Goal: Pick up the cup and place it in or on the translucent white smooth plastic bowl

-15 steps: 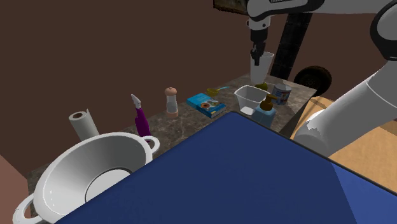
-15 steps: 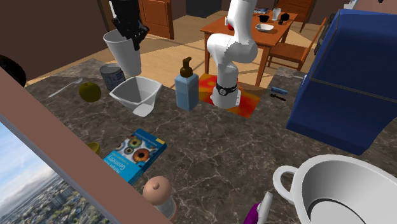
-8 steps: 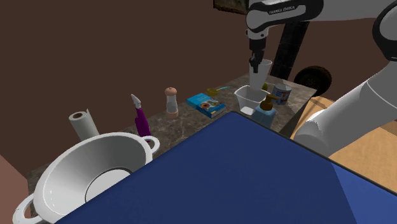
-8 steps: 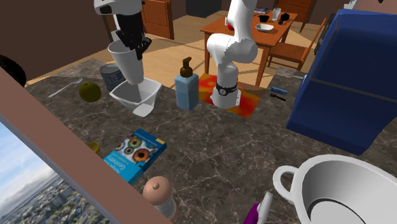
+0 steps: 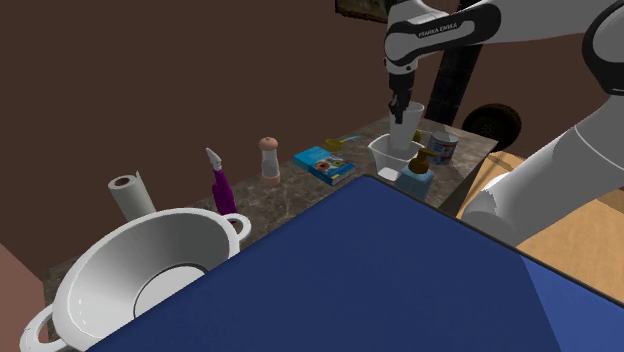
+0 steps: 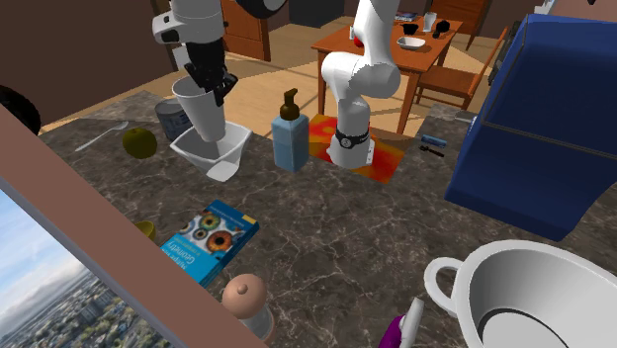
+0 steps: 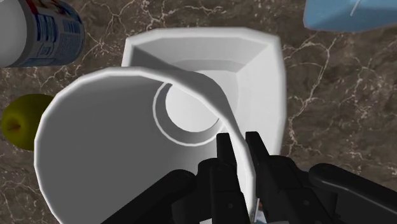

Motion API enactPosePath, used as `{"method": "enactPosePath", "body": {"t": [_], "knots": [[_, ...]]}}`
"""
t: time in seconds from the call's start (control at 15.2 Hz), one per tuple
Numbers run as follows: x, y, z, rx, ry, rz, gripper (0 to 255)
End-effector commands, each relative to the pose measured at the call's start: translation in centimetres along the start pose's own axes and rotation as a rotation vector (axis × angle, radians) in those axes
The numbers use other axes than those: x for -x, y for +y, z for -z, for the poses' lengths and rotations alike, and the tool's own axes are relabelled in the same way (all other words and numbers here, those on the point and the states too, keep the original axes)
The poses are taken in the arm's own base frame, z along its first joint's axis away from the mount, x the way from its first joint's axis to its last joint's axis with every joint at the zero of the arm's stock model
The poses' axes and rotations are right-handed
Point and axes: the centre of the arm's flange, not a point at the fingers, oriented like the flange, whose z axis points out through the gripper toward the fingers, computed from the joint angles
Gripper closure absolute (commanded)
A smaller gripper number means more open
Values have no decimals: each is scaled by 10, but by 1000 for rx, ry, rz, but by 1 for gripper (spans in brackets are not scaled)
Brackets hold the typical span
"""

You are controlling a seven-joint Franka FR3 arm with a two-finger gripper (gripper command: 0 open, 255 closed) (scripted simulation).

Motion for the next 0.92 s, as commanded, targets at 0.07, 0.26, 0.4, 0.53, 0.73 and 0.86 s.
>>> {"method": "enactPosePath", "body": {"t": [0.07, 0.26, 0.4, 0.53, 0.73, 0.86], "knots": [[0, -1, -1, 0, 1, 0, 255], [0, -1, -1, 0, 1, 0, 255], [0, -1, -1, 0, 1, 0, 0], [0, -1, -1, 0, 1, 0, 0], [0, -1, -1, 0, 1, 0, 0], [0, -1, 25, 0, 1, 0, 0]]}}
